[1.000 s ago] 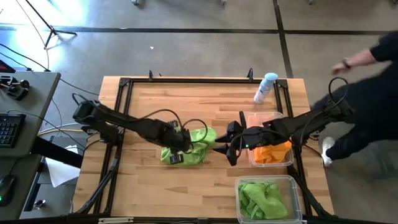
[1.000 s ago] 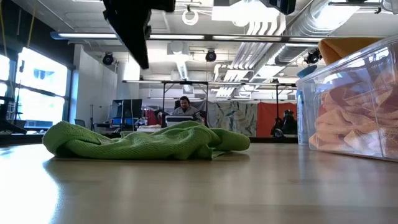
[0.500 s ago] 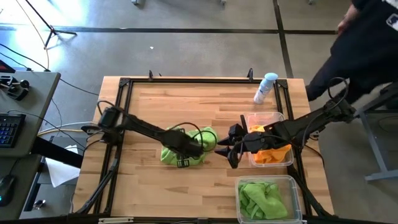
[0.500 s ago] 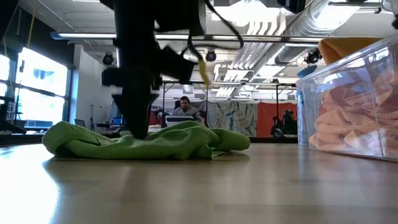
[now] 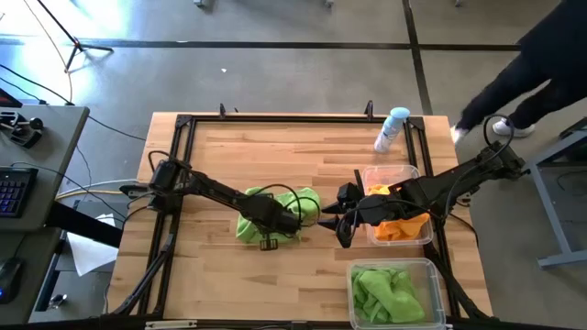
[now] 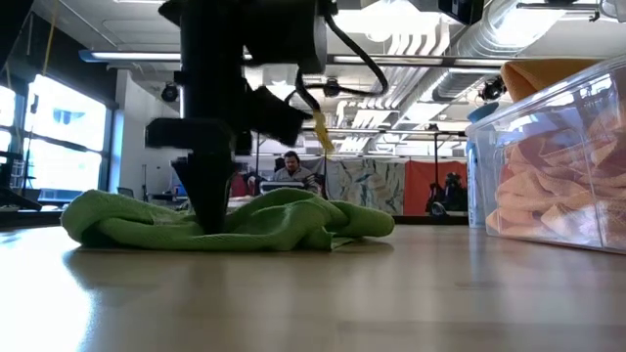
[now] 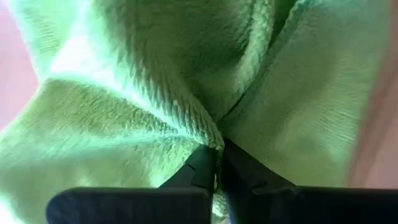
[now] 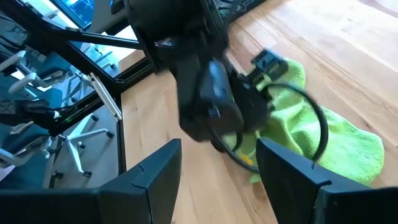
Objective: Sort microfiber towel by color & place in baskets
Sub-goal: Put the green towel into the bottom transparent bin
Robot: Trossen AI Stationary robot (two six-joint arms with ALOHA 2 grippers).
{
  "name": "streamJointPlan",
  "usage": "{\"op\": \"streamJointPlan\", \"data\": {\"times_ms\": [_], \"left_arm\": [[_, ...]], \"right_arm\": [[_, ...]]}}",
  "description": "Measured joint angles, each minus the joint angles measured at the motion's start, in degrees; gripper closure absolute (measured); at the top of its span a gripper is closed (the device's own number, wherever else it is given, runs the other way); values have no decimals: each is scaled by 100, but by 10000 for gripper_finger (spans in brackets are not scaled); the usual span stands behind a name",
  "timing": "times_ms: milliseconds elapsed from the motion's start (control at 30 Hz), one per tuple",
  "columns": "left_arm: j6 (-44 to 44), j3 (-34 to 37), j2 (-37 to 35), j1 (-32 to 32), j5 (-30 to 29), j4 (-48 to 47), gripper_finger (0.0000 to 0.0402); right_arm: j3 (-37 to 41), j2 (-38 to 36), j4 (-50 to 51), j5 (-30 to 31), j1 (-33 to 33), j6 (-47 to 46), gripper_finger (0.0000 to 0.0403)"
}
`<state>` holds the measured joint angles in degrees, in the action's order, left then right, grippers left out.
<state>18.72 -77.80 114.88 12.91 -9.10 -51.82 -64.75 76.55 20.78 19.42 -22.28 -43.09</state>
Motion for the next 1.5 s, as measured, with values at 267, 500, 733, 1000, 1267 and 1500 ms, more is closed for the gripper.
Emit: {"op": "streamJointPlan", "data": {"times_ms": [267,500,733,1000,1267,1500], "left_arm": [[96,-2,-1549,-2,-33,-197,400],[180,-13,-3132,-2,-68,148,401],[214,-17,-3665,2,-58,784,401],[214,-13,-3542,108,160,880,401],[42,-13,-3582,219,177,1220,401],[-40,-13,-3586,212,88,1264,401]], "right_arm": [[0,0,9,-2,2,182,199],[0,38,-280,221,155,695,199],[0,474,-2182,98,467,2628,199],[-272,1432,-3472,-329,799,3458,199],[-1148,2225,-2479,-914,929,3460,199],[-1947,2481,-692,-892,867,3358,233]]}}
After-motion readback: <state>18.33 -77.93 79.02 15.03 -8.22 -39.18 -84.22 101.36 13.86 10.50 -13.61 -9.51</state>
